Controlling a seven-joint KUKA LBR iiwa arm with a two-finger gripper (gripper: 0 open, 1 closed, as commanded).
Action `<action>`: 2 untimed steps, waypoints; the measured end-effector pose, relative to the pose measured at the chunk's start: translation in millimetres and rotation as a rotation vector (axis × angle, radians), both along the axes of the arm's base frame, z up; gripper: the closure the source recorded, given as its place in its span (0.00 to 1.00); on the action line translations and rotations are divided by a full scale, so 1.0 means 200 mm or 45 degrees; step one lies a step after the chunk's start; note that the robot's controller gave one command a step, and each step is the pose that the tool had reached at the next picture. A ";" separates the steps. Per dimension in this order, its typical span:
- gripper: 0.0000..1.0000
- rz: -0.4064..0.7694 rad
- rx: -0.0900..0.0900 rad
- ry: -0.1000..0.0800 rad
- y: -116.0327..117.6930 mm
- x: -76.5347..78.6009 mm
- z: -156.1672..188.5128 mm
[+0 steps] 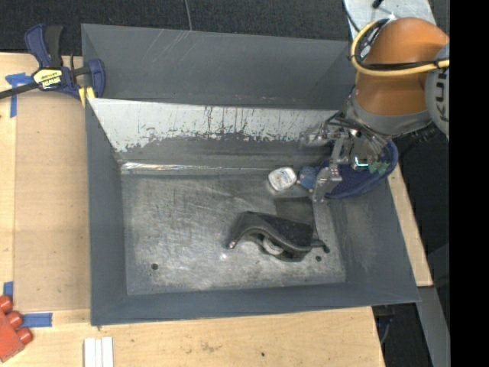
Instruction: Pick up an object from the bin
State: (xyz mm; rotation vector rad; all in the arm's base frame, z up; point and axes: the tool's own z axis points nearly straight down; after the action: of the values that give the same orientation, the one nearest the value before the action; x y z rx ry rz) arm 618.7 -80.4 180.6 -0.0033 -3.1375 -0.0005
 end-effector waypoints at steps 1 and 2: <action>0.00 -0.056 -0.002 -0.039 0.17 -0.13 -0.31; 0.00 -0.321 0.001 -0.011 0.38 -0.35 -0.26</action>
Offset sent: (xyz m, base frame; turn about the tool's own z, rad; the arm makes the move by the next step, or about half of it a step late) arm -0.0511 0.0529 -0.1106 0.0582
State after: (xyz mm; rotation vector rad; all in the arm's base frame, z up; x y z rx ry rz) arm 549.4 -3.5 127.9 -0.3982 -3.1206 -0.0025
